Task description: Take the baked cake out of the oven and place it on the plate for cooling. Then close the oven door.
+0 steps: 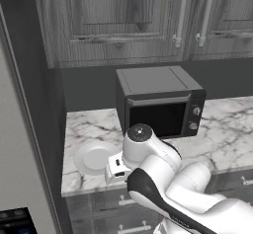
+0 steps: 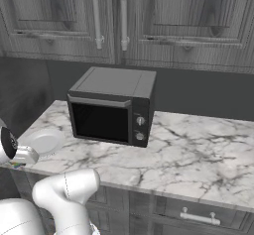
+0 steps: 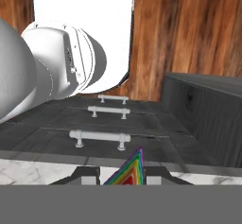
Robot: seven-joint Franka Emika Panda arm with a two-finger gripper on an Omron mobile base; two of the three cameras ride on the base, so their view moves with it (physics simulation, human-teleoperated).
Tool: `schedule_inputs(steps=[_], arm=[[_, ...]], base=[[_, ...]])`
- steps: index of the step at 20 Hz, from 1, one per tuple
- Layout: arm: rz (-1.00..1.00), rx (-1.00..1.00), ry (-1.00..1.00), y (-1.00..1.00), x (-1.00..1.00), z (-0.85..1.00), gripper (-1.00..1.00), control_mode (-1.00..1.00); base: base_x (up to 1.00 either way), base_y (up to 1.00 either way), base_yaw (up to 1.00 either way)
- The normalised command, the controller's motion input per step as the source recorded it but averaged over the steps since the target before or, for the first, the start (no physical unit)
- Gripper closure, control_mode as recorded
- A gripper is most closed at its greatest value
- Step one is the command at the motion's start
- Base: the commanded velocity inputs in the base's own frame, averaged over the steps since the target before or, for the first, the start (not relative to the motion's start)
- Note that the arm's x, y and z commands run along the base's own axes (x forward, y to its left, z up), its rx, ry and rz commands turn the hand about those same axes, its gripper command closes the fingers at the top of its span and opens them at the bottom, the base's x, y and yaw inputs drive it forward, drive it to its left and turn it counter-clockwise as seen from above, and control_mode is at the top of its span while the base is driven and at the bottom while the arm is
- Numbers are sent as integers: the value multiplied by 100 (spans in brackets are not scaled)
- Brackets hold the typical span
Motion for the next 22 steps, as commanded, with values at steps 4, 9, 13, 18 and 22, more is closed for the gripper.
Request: schedule_inputs(steps=[4,9,13,18,22], arm=[[0,0,0,0,0,0,100,100],[0,0,0,0,0,0,100,-100],[0,0,0,0,0,0,100,-100],[0,2,-5,0,-1,-2,100,-100],[1,-4,1,14,52,-5,100,-100]], base=[[0,0,0],[0,0,0],[0,0,0],[0,0,0],[0,0,0]])
